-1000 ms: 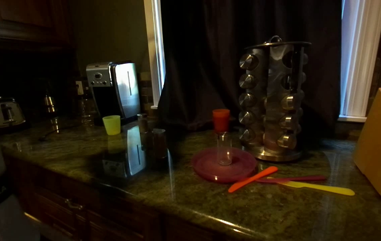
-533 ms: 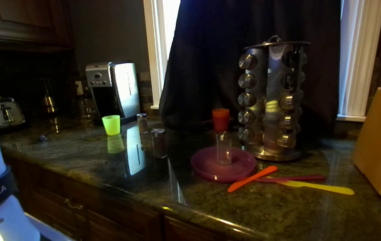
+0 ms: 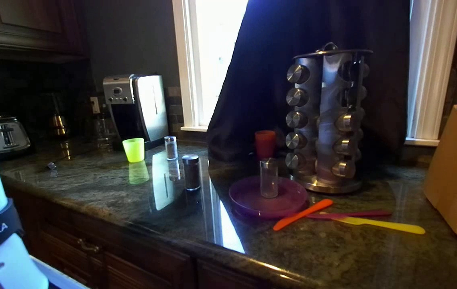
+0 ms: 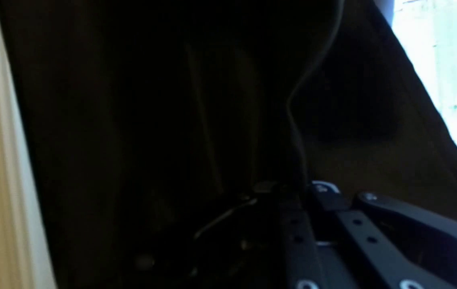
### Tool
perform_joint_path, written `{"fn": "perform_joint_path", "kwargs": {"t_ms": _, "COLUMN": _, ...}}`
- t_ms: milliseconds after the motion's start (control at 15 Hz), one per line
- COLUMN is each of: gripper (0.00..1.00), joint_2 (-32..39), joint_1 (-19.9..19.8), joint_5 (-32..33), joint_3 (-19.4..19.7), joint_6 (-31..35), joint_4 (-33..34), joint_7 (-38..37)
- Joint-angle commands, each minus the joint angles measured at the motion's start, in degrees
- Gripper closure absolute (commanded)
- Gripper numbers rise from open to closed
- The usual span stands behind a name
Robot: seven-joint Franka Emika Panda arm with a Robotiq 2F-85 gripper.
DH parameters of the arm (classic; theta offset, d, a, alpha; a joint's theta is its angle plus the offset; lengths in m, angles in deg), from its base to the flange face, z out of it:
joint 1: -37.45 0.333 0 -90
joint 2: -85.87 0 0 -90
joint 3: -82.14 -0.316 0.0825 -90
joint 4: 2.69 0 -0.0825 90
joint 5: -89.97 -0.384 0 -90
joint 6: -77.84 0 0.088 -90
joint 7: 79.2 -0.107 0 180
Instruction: Draw the curtain open.
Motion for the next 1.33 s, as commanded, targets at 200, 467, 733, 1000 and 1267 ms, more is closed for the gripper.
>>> {"fn": "perform_joint_path", "kwargs": {"t_ms": 200, "gripper": 1.0, "joint_2": -1.5, "joint_1": -4.5, "joint_5": 2.2, "joint_3": 7.0, "joint_6": 1.3, "joint_4": -3.1, "joint_7": -13.6}}
{"fn": "perform_joint_path", "kwargs": {"t_ms": 467, "gripper": 1.0, "joint_2": -1.9, "joint_1": -5.1, "joint_5": 3.4, "joint_3": 10.8, "joint_6": -0.5, "joint_4": -4.6, "joint_7": -22.0}}
{"fn": "perform_joint_path", "kwargs": {"t_ms": 733, "gripper": 0.98, "joint_2": -0.2, "joint_1": -4.5, "joint_5": 1.5, "joint_3": 10.4, "joint_6": 1.5, "joint_4": -1.5, "joint_7": -23.7}}
{"fn": "perform_joint_path", "kwargs": {"t_ms": 1000, "gripper": 0.98, "joint_2": -0.2, "joint_1": -4.3, "joint_5": 1.9, "joint_3": 11.0, "joint_6": 1.5, "joint_4": -1.5, "joint_7": -26.5}}
{"fn": "perform_joint_path", "kwargs": {"t_ms": 1267, "gripper": 1.0, "joint_2": 0.6, "joint_1": -3.4, "joint_5": 3.0, "joint_3": 11.5, "joint_6": 1.9, "joint_4": -1.0, "joint_7": -28.1}}
